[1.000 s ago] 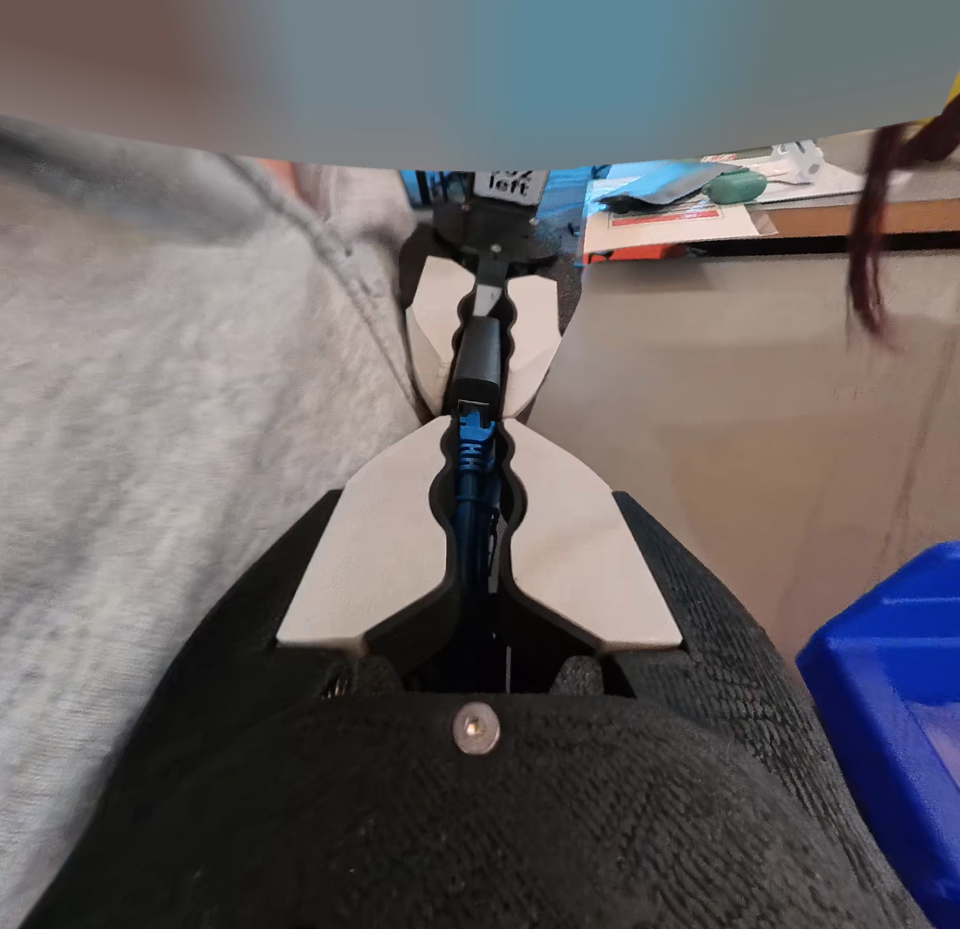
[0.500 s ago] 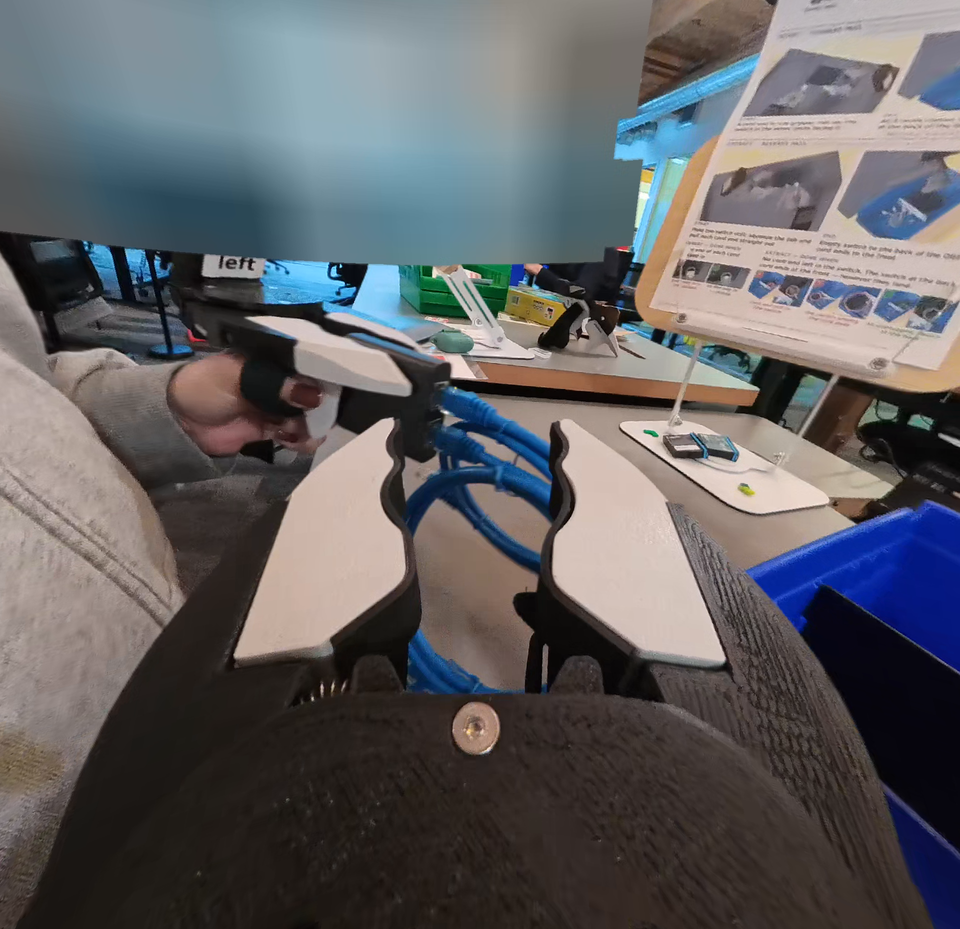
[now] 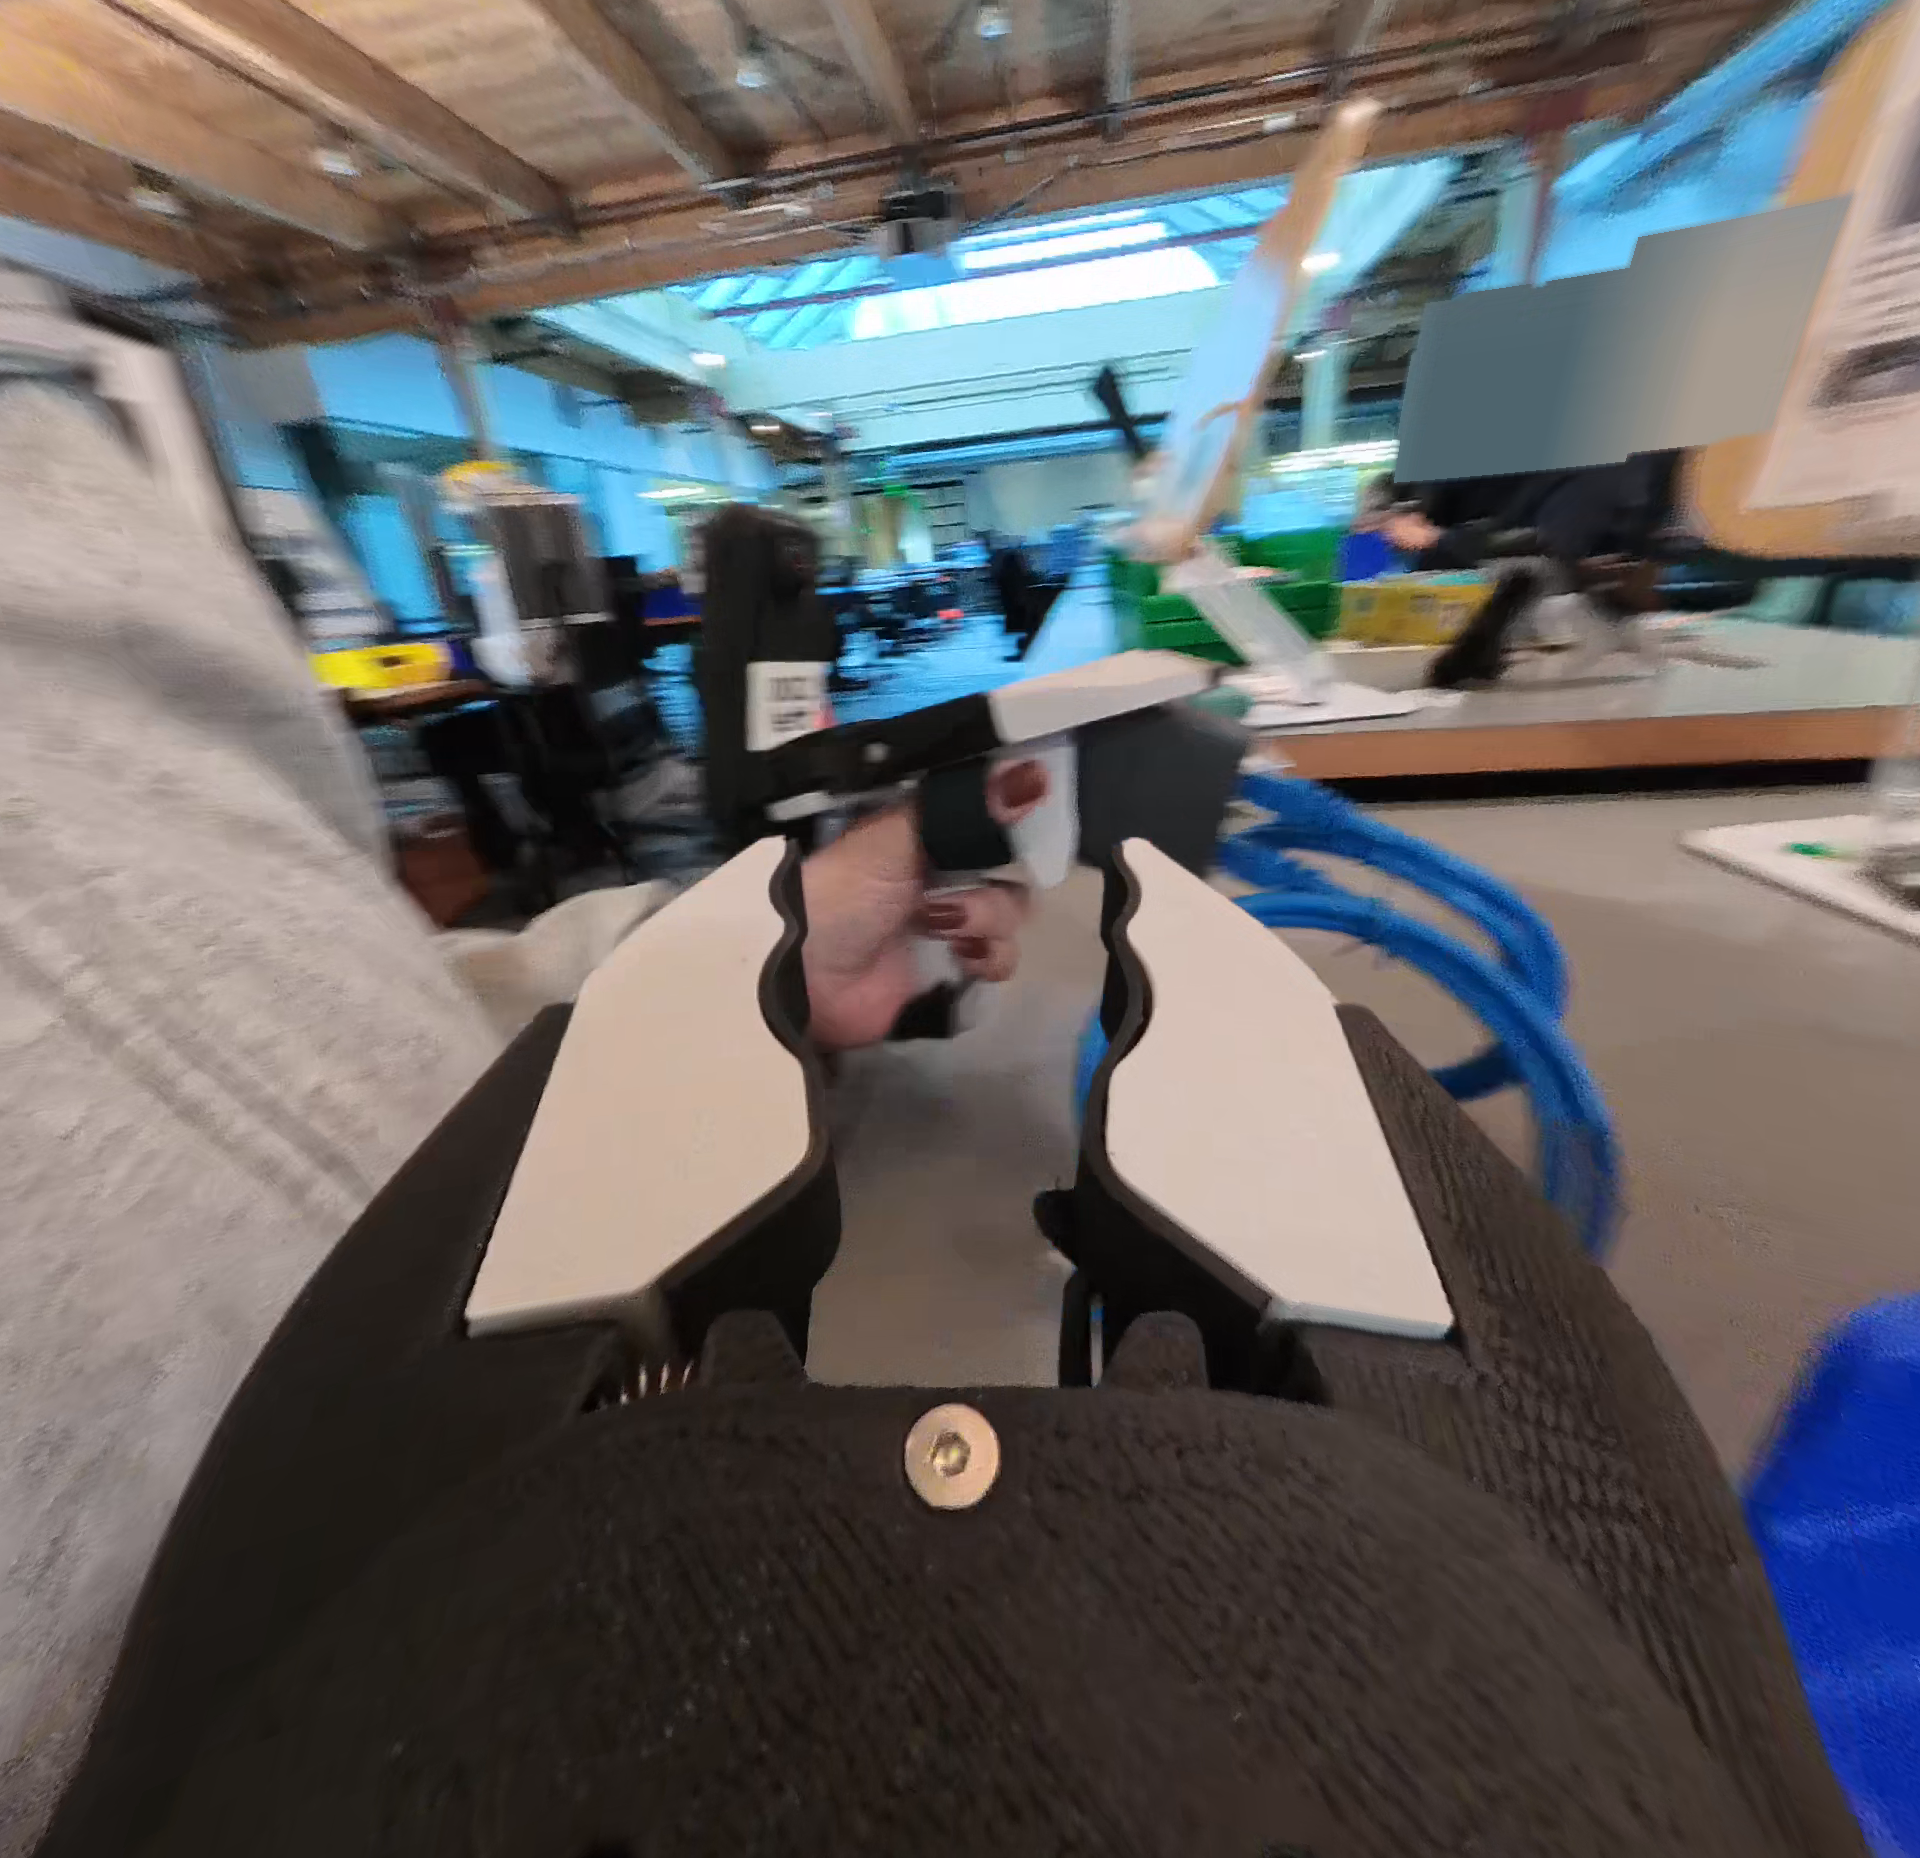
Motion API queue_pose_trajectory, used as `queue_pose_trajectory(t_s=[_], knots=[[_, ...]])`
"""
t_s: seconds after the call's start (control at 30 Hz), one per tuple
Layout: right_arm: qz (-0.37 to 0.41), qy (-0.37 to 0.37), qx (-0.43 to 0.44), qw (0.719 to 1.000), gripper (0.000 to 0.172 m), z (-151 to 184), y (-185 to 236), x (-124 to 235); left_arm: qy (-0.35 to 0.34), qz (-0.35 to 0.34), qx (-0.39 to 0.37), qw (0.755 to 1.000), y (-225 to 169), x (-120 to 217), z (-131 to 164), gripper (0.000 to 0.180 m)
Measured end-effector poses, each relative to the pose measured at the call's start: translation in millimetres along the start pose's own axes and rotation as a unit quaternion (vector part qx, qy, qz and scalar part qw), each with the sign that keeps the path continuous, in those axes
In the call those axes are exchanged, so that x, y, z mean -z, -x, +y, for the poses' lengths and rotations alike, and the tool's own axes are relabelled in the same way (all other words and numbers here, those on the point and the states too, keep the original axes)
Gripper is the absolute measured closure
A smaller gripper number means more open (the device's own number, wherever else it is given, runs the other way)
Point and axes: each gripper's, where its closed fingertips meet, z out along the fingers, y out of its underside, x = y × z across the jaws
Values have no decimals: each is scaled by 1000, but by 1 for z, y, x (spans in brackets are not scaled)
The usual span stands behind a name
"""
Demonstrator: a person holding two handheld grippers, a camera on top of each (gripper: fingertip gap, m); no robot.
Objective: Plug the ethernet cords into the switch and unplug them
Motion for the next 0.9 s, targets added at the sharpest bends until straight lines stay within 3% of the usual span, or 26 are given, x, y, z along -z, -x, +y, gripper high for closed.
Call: queue_pose_trajectory(t_s=[0.07, 0.13, 0.4, 0.67, 0.9], knots=[[-68, 7, -45, 997, 118, 9, 18, 3, -9, 13, -8, 1000, -6, 7, 3, 160], [-76, 3, -73, 994, 118, 12, 20, 6, -20, 5, -15, 1000, -9, 9, -1, 160], [18, -2, 42, 999, 120, 15, 4, 13, -6, 9, -36, 999, -28, 6, -7, 160], [45, -17, 8, 999, 122, 11, -5, 18, 82, -35, -50, 995, -23, 11, -7, 160], [82, 15, 31, 996, 123, 16, -13, 25, 22, 10, -107, 994, -43, 18, -23, 160]])
